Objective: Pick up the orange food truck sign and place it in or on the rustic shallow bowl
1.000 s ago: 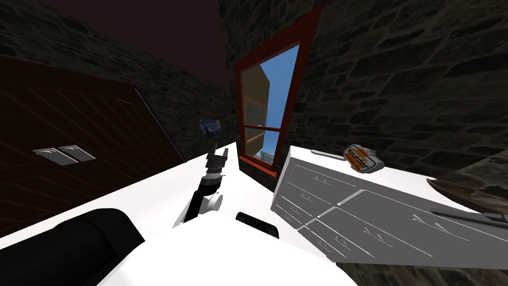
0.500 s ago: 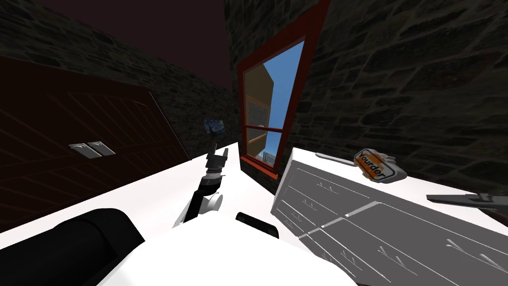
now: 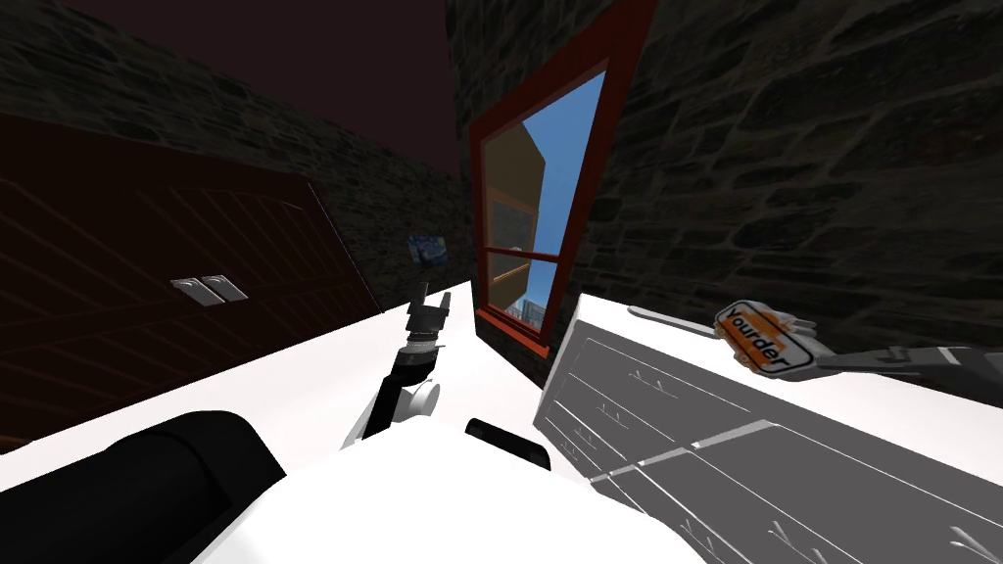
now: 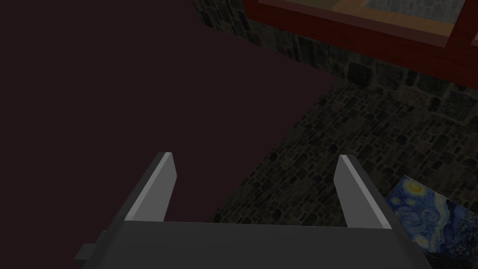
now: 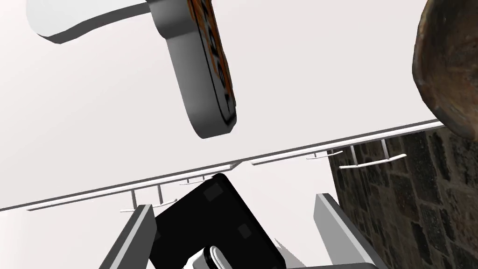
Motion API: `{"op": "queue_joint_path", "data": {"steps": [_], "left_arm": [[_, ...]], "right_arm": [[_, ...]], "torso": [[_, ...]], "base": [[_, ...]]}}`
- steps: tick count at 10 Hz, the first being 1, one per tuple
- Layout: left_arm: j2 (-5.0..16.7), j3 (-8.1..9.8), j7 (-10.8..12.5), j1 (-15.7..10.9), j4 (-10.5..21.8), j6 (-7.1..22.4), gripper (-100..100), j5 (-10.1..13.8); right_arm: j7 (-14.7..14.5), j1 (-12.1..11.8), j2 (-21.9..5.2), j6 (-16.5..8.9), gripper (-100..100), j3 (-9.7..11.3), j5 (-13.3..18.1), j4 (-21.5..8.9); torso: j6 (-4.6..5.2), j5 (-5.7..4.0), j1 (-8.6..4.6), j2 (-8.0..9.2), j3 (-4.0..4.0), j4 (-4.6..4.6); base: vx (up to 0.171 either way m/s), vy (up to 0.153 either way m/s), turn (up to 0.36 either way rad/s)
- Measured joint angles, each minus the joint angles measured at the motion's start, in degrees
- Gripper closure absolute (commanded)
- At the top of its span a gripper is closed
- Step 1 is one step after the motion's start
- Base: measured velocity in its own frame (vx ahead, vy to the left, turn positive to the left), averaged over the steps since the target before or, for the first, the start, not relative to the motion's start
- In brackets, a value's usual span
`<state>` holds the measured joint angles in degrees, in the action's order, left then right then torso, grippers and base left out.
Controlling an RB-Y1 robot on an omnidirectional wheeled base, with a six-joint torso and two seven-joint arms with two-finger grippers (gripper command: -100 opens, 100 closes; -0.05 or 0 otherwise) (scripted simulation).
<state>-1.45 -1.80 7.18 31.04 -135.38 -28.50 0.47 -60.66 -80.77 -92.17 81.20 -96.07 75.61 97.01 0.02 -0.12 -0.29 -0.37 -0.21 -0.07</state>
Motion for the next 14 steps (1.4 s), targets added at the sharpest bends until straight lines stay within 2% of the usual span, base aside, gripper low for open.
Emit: {"op": "queue_joint_path", "data": {"steps": [4, 6, 7, 8, 12, 13, 14], "left_arm": [[0.0, 0.00, 0.0, 0.0, 0.0, 0.0, 0, 0.0], [0.0, 0.00, 0.0, 0.0, 0.0, 0.0, 0, 0.0], [0.0, 0.00, 0.0, 0.0, 0.0, 0.0, 0, 0.0], [0.0, 0.00, 0.0, 0.0, 0.0, 0.0, 0, 0.0], [0.0, -0.01, 0.0, 0.0, 0.0, 0.0, 0, 0.0], [0.0, 0.00, 0.0, 0.0, 0.0, 0.0, 0, 0.0], [0.0, -0.01, 0.0, 0.0, 0.0, 0.0, 0, 0.0]], "right_arm": [[-3.5, -1.8, -6.2, 0.4, -100, -4.6, 5.4, -2.7], [-4.4, -2.3, -8.5, 0.1, -100, -5.6, 7.1, -3.7], [-4.5, -2.4, -8.6, 0.1, 0, -5.7, 7.2, -3.8], [-4.5, -2.4, -8.6, 0.1, -100, -5.6, 7.2, -3.7], [-4.4, -2.9, -8.3, -3.4, -100, -2.6, 7.5, -3.5], [-4.4, -2.9, -8.3, -3.6, 100, -2.5, 7.5, -3.5], [-4.4, -2.9, -8.3, -3.6, 100, -2.5, 7.5, -3.5]], "torso": [[0.02, -0.03, -0.04, -0.04, -0.03, -0.01], [0.03, 0.00, 0.07, 0.08, 0.05, 0.02], [0.06, 0.01, 0.16, 0.17, 0.10, 0.05], [0.06, 0.04, 0.24, 0.23, 0.14, 0.07], [0.06, 0.05, 0.28, 0.27, 0.16, 0.08], [0.06, 0.06, 0.29, 0.27, 0.17, 0.08], [0.06, 0.06, 0.29, 0.28, 0.17, 0.09]], "base": [[0.059, -0.087, 0.063], [0.020, -0.039, 0.030], [0.000, 0.000, 0.000], [0.003, -0.003, 0.034], [0.001, -0.001, 0.020], [0.000, 0.000, 0.000], [0.000, 0.000, 0.000]]}}
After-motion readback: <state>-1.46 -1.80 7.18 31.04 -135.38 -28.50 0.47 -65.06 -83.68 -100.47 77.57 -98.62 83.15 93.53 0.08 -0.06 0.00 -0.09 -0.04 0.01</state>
